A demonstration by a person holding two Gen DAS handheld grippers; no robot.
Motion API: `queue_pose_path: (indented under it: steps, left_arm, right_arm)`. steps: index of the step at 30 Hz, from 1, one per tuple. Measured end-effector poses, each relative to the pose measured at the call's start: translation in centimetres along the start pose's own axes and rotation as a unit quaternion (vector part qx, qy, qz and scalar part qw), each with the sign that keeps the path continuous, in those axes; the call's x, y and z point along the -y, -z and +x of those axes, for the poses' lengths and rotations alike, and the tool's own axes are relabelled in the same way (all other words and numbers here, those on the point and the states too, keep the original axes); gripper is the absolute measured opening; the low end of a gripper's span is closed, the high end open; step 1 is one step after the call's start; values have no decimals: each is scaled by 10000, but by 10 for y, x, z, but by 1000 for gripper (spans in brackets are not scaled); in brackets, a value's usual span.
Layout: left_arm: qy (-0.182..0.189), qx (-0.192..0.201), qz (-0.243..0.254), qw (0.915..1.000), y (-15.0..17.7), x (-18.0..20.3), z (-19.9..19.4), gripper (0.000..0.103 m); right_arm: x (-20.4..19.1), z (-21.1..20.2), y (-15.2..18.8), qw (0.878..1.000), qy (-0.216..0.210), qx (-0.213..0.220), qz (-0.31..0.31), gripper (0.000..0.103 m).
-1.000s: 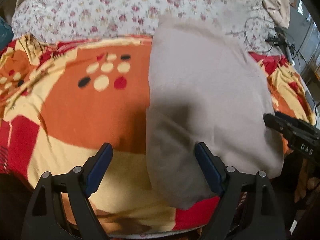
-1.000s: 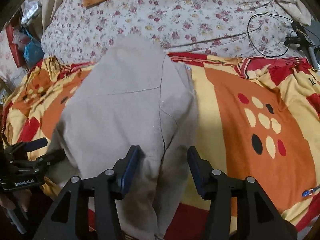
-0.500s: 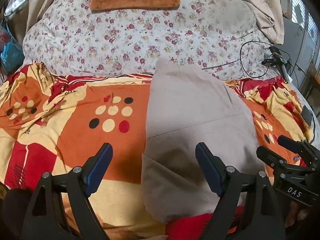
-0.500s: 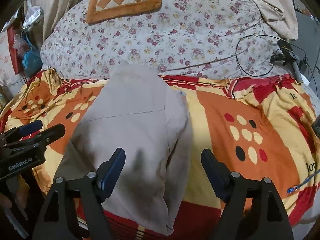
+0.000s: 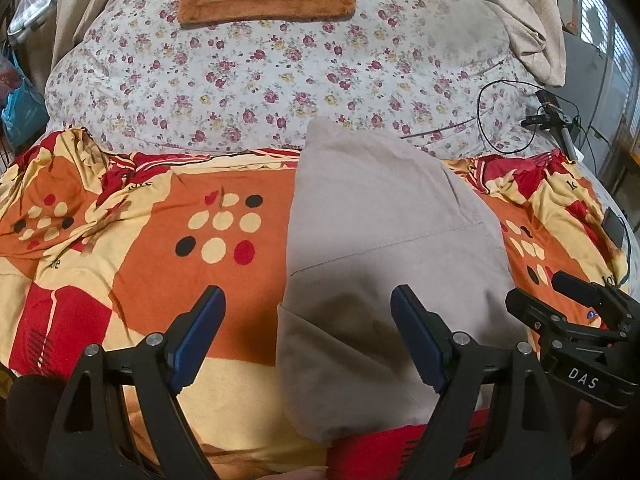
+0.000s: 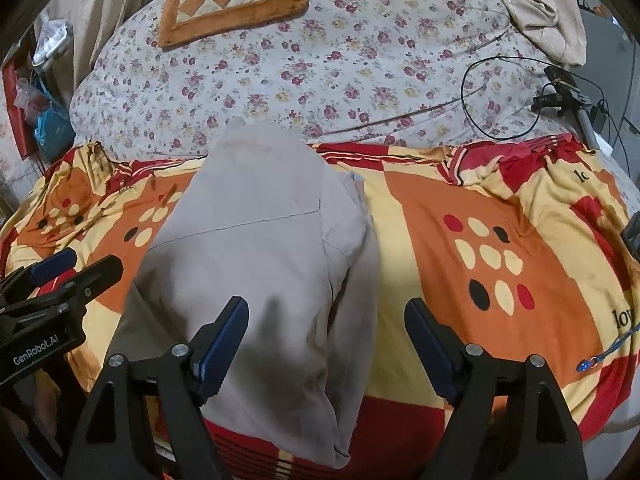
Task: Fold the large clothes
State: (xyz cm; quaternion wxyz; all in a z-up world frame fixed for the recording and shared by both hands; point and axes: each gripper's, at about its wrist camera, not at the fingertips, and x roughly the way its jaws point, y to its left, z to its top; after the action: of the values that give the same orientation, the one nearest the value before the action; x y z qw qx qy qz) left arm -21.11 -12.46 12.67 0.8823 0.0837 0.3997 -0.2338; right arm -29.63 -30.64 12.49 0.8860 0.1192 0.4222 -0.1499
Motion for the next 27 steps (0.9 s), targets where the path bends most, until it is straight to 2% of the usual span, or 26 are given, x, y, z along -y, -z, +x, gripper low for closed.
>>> queue_pose_path:
  steps: [27]
  left_arm:
    - [-20,-191,-71,9998,9,2,12,85]
  right_arm:
    - [-1,10,4,9999,-21,-168,-28,82]
